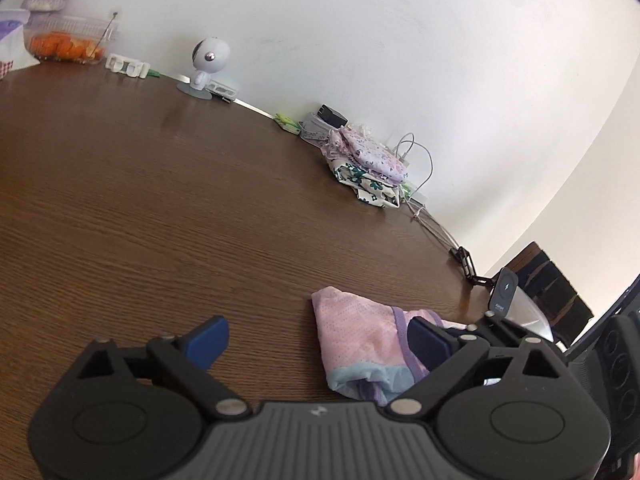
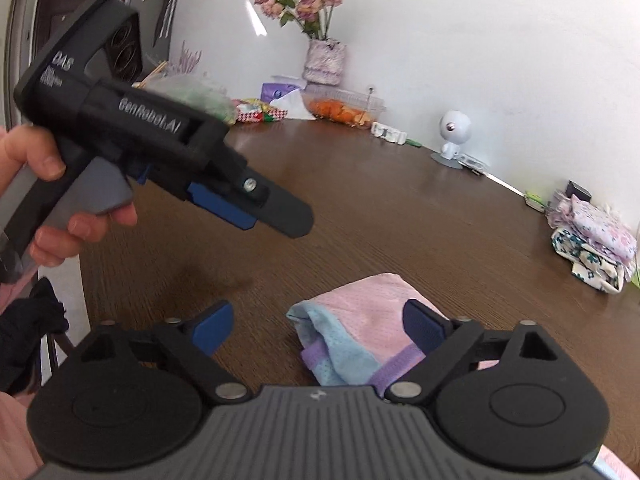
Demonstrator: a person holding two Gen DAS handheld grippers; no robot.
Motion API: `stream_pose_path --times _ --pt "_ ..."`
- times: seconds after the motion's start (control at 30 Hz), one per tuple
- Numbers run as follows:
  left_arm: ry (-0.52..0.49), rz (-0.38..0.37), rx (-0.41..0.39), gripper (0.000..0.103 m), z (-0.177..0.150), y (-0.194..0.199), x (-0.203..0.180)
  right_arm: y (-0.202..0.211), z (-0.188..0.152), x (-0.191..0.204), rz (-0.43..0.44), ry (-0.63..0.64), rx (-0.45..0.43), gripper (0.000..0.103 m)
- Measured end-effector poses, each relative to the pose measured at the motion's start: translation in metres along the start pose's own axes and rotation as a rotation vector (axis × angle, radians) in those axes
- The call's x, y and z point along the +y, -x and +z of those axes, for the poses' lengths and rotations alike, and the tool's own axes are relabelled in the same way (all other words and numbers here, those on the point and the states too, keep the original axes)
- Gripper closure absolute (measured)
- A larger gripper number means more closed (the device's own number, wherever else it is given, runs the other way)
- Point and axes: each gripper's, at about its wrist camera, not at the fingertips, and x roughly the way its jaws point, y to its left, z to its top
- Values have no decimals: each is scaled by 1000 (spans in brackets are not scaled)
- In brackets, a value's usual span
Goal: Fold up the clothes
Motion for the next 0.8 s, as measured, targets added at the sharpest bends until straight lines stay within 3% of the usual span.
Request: stream_pose_path --times 0.13,0.2,0.23,0.3,0.43,0.67,0.7,0.73,0.77,0.8 --pt "53 -59 31 25 5 -5 10 -21 4 5 -31 40 82 46" --pt "72 -73 53 28 5 -11 12 -28 3 6 -37 43 122 66" --pt "83 -82 64 29 6 -14 14 -28 2 7 -41 39 122 70" --pt "116 -102 98 29 5 -23 16 -29 1 5 -54 17 125 93" --pt "189 -141 172 36 4 -43 18 -23 -1 -5 -49 -73 102 98" --pt "316 -186 264 50 6 -81 18 6 -10 -14 -42 -189 -26 98" --pt "325 -195 271 61 6 -84 17 9 -11 -16 -41 -199 -36 98" --pt "335 -204 278 77 5 -87 15 12 -13 -17 -41 -211 -50 98" --pt "344 -213 285 86 5 -90 14 16 -16 -18 -45 -220 -59 98" --pt "354 -222 292 88 5 -93 13 19 -18 -19 -49 -228 -68 98"
